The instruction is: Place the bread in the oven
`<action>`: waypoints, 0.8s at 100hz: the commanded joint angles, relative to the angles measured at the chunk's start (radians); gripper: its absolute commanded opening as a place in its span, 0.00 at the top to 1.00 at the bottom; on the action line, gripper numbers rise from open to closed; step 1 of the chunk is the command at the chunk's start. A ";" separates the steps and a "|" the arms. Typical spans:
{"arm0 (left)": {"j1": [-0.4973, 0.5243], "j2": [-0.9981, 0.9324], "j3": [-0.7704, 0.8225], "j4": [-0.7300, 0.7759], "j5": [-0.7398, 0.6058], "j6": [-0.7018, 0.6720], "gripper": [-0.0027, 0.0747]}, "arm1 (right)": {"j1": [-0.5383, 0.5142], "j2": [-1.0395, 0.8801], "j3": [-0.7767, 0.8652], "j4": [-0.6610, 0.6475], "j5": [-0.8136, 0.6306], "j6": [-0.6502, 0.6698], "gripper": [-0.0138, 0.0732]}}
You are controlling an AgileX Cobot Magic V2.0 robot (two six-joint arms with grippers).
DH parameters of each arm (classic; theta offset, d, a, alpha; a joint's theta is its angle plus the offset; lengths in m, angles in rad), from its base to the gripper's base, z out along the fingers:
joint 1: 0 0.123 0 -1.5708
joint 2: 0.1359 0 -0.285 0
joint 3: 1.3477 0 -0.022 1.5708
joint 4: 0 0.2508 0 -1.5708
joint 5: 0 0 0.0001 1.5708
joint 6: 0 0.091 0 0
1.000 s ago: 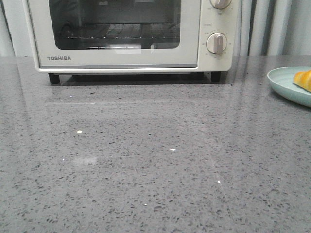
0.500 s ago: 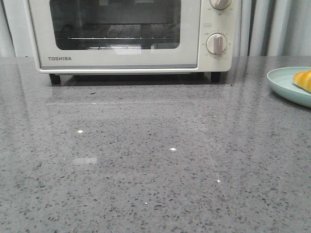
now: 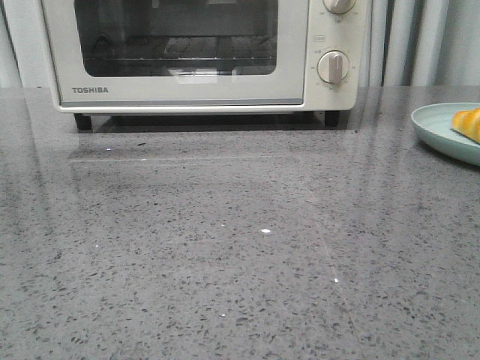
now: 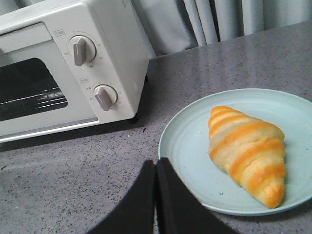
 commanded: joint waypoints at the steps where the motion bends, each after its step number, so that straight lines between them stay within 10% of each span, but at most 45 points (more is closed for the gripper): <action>1: -0.016 0.044 -0.096 -0.078 -0.028 0.014 0.99 | -0.003 0.009 -0.039 -0.010 -0.068 -0.002 0.91; 80: -0.016 0.208 -0.184 -0.157 0.005 0.068 0.99 | -0.003 0.009 -0.037 -0.010 -0.050 -0.002 0.91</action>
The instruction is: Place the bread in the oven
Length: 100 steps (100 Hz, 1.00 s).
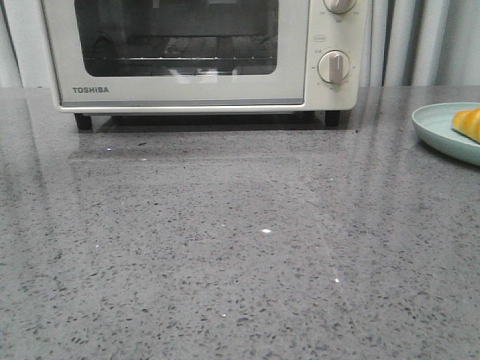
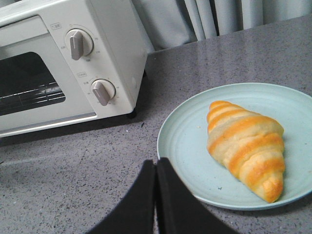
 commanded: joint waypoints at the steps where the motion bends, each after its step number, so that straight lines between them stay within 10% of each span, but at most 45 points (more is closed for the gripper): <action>1: -0.008 -0.021 -0.036 -0.048 -0.042 0.002 0.99 | -0.003 0.009 -0.037 -0.009 -0.067 -0.002 0.91; 100: -0.066 0.047 -0.090 -0.062 -0.121 0.029 0.99 | -0.003 0.009 -0.037 -0.009 -0.018 -0.002 0.91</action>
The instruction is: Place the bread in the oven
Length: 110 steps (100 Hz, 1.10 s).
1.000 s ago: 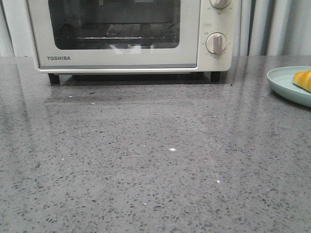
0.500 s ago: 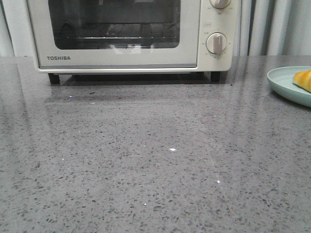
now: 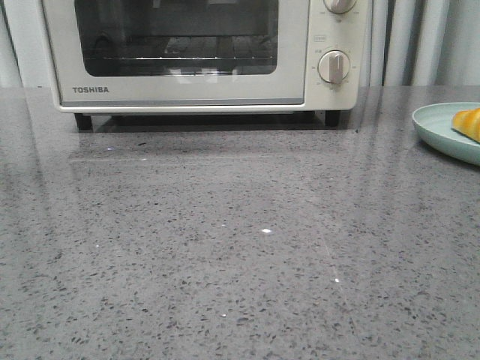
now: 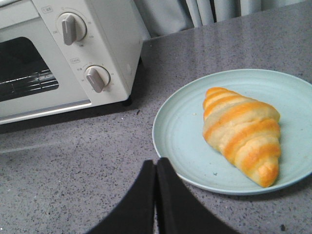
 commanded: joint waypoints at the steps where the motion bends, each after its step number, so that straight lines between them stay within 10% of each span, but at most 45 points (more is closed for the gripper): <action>1: -0.009 -0.025 -0.038 -0.026 -0.035 0.003 0.99 | -0.003 0.009 -0.037 -0.006 -0.065 -0.002 0.91; 110: -0.009 -0.001 -0.036 0.109 -0.050 -0.001 0.99 | -0.003 0.009 -0.037 -0.006 -0.072 -0.002 0.91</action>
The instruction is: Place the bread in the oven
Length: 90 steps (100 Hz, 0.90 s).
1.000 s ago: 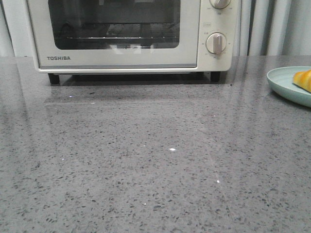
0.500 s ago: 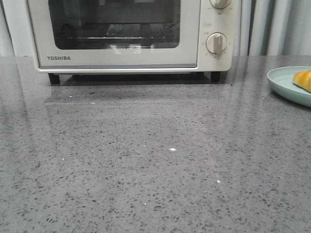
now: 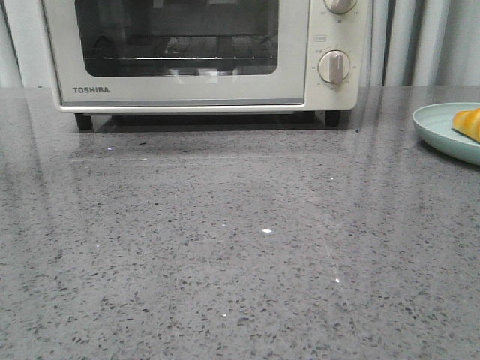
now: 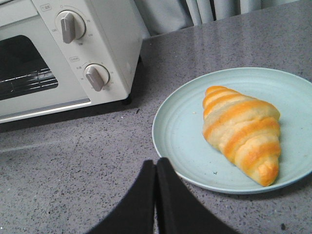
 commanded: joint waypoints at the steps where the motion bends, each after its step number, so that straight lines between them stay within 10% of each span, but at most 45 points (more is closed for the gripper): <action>1: -0.007 -0.017 -0.032 -0.017 -0.019 -0.003 0.99 | -0.003 0.009 -0.037 -0.006 -0.076 -0.003 0.91; 90: -0.005 -0.010 -0.013 0.252 0.285 -0.247 0.99 | -0.003 0.009 -0.037 -0.006 -0.129 -0.003 0.91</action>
